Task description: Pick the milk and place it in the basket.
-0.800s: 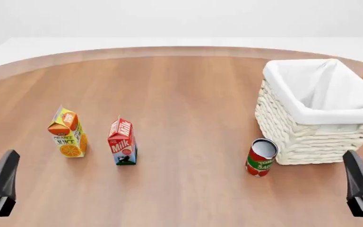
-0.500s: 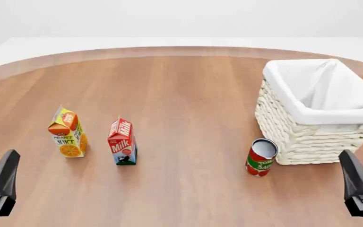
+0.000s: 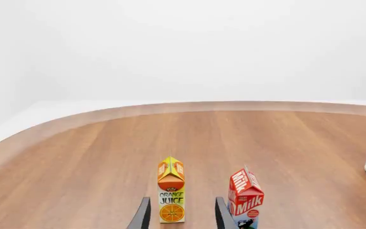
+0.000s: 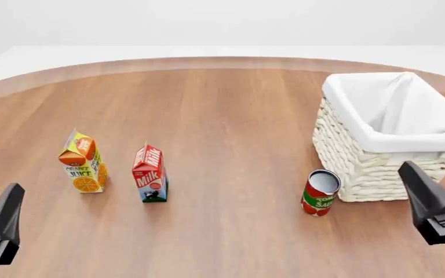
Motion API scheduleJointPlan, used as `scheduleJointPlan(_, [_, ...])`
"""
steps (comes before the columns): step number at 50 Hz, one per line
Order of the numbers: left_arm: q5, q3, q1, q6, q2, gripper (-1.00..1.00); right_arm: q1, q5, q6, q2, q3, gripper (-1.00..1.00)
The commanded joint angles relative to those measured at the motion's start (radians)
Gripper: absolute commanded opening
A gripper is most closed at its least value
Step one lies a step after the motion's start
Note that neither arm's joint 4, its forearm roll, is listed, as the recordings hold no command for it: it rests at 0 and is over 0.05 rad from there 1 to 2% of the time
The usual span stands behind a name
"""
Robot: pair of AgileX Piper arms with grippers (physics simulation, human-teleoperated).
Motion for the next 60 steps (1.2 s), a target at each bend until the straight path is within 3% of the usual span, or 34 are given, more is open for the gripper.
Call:
scheduleJointPlan(1, [0.000,0.000,0.000,0.000,0.000,1.00,0.080,-0.014,0.040,0.108,-0.071,1.00])
scheduleJointPlan(14, [0.000,0.000,0.000,0.000,0.000,1.00,0.164,-0.087,0.103,0.242,-0.106,1.00])
scheduleJointPlan(33, [0.000,0.000,0.000,0.000,0.000,1.00,0.310,-0.222,0.124,0.468,-0.159,1.00])
scheduleJointPlan(51, [0.000,0.000,0.000,0.000,0.000,1.00,0.419,-0.256,0.077,0.666,-0.282,1.00])
scheduleJointPlan(60, [0.000,0.000,0.000,0.000,0.000,1.00,0.475,-0.263,0.093,0.773,-0.374,1.00])
